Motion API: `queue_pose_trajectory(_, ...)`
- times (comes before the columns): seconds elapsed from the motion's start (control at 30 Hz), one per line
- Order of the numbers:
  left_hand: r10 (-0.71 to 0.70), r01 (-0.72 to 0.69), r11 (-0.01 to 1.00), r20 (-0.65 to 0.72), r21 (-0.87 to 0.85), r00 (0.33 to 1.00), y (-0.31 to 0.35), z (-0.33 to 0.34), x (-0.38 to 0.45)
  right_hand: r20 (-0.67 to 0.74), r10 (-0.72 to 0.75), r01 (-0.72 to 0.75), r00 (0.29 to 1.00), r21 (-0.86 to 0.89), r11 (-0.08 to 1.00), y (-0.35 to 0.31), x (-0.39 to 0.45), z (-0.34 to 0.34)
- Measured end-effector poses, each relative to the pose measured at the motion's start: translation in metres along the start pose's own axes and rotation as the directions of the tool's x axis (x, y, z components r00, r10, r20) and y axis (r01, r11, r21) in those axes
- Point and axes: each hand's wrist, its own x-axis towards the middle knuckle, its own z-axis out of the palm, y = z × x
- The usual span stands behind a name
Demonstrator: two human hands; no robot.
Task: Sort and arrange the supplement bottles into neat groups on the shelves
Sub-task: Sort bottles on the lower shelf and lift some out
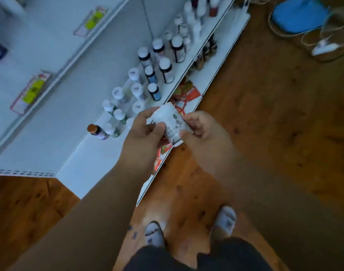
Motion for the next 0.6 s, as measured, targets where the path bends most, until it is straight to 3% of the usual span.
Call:
queue_pose_trajectory(0.27, 0.150, -0.154, 0.988, 0.110, 0.024, 0.982, 0.121, 0.134, 0.040, -0.093, -0.021, 0.020, 0.995, -0.018, 1.000, -0.085, 0.045, -0.162)
queue_pose_trajectory(0.4, 0.182, -0.186, 0.982, 0.195, 0.004, 0.964, 0.175, 0.167, 0.111, -0.097, -0.037, 0.039, 0.995, 0.023, 0.999, -0.118, 0.122, -0.210)
queue_pose_trajectory(0.6, 0.187, -0.248, 0.964, 0.420, 0.095, 0.888, 0.262, 0.238, 0.239, -0.240, -0.026, 0.042, 0.970, 0.064, 0.997, -0.168, 0.231, -0.293)
